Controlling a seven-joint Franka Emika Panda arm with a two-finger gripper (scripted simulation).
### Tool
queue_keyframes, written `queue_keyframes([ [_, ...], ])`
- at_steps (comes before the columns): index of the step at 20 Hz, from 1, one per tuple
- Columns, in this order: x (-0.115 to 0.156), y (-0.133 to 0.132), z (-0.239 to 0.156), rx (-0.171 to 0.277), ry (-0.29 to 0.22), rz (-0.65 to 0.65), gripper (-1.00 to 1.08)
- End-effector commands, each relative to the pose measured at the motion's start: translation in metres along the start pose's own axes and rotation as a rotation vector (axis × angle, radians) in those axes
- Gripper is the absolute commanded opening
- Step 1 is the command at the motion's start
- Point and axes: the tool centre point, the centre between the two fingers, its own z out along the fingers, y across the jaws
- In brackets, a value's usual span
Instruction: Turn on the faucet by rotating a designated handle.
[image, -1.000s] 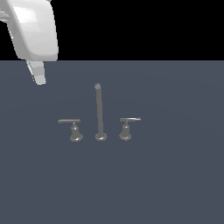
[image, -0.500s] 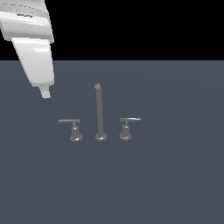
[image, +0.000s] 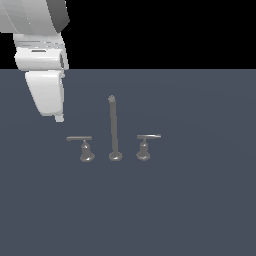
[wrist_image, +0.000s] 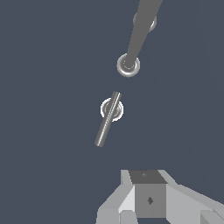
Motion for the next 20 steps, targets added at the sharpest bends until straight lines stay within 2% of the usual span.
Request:
queue_keyframes([
  [1, 0.002, -0.008, 0.010, 0.000, 0.001, 0.040, -1.00],
  [20, 0.033, -0.064, 0.081, -0.003, 0.009, 0.332, -1.00],
])
